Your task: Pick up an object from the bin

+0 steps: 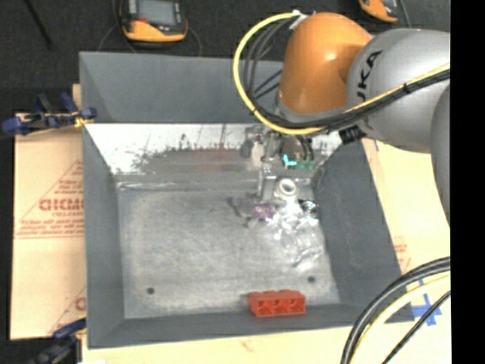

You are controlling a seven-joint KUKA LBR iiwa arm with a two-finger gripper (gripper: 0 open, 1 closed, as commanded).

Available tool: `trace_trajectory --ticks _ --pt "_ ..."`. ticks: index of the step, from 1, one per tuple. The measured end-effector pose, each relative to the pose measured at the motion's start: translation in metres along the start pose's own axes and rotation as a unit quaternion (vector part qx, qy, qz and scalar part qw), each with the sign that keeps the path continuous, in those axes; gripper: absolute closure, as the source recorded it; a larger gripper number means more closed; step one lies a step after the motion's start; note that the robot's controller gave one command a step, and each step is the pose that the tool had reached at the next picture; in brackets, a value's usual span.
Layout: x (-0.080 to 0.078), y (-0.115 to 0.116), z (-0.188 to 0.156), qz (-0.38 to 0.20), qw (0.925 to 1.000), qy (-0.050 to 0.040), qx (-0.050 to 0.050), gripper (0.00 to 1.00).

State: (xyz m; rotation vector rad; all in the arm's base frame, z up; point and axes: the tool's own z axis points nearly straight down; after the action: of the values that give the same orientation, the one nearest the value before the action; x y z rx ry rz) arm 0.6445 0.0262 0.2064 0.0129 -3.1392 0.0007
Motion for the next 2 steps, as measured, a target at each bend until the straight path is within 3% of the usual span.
trace_trajectory --ticks 1,2 --pt "-0.0004 -0.0581 0.1307 -0.089 0.996 0.0001 0.001 0.0" --pt "-0.0028 -0.0562 0.1262 -0.089 0.996 -0.0037 0.0 1.0"
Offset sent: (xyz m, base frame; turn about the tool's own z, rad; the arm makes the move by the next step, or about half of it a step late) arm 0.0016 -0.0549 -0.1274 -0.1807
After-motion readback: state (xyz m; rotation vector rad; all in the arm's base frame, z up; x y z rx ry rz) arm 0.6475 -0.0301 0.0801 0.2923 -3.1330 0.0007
